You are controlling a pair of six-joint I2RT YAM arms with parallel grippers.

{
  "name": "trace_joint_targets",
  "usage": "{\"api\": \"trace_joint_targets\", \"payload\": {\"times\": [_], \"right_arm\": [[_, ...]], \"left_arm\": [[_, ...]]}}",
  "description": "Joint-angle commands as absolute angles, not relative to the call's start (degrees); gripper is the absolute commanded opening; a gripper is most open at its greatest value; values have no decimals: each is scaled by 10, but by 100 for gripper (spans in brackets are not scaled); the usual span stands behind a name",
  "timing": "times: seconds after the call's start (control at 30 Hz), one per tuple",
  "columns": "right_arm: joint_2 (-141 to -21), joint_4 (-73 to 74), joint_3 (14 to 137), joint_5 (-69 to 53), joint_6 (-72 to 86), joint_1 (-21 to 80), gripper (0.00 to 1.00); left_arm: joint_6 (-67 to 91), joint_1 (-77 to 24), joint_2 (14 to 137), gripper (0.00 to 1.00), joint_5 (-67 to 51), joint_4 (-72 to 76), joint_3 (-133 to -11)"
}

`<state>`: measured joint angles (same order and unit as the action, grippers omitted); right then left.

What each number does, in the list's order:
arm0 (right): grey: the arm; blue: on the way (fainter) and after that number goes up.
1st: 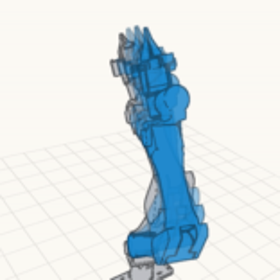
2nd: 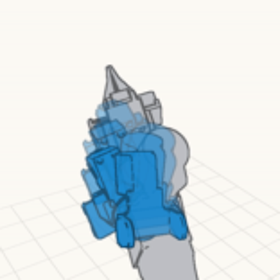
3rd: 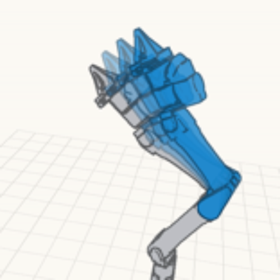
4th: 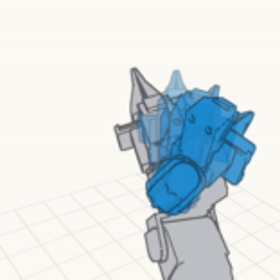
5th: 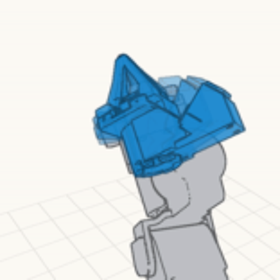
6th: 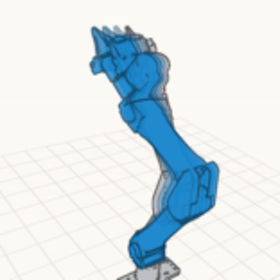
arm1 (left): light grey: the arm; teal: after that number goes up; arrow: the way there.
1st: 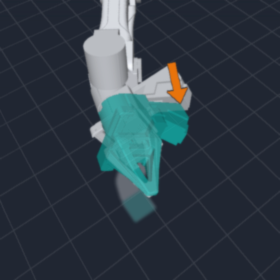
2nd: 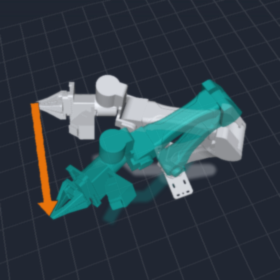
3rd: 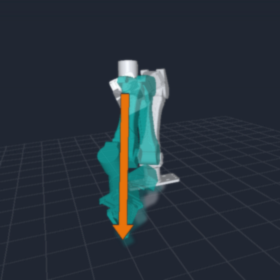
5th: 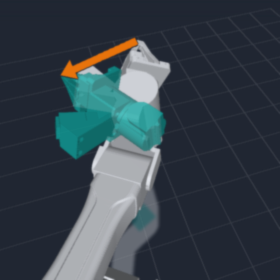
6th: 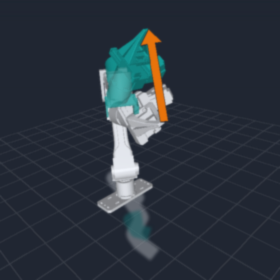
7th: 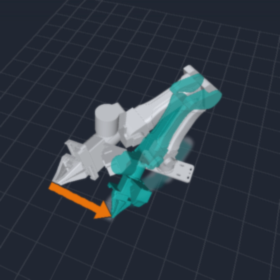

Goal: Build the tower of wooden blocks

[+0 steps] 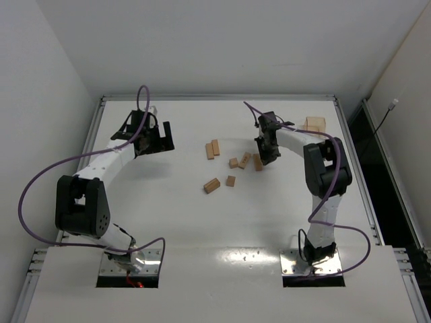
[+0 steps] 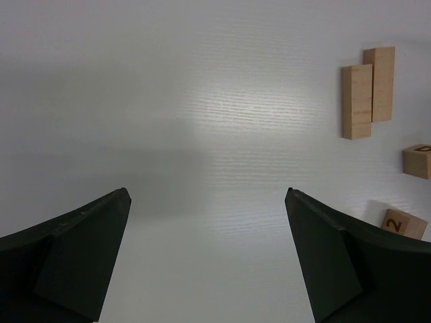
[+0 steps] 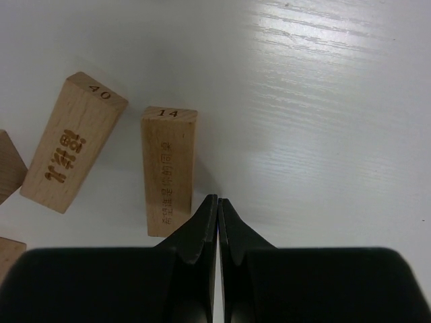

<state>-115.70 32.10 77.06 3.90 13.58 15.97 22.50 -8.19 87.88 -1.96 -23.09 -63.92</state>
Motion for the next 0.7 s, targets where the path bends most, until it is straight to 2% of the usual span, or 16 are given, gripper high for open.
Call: {"api": "trace_joint_targets", "payload": {"times": [0.0, 0.67], "right_arm": [[-1163, 323, 794, 44, 139, 164, 0], [-1196, 329, 843, 13, 163, 200, 0]], "left_arm": [[225, -86, 878, 100, -25, -217, -661], [225, -86, 878, 100, -25, -217, -661]]}}
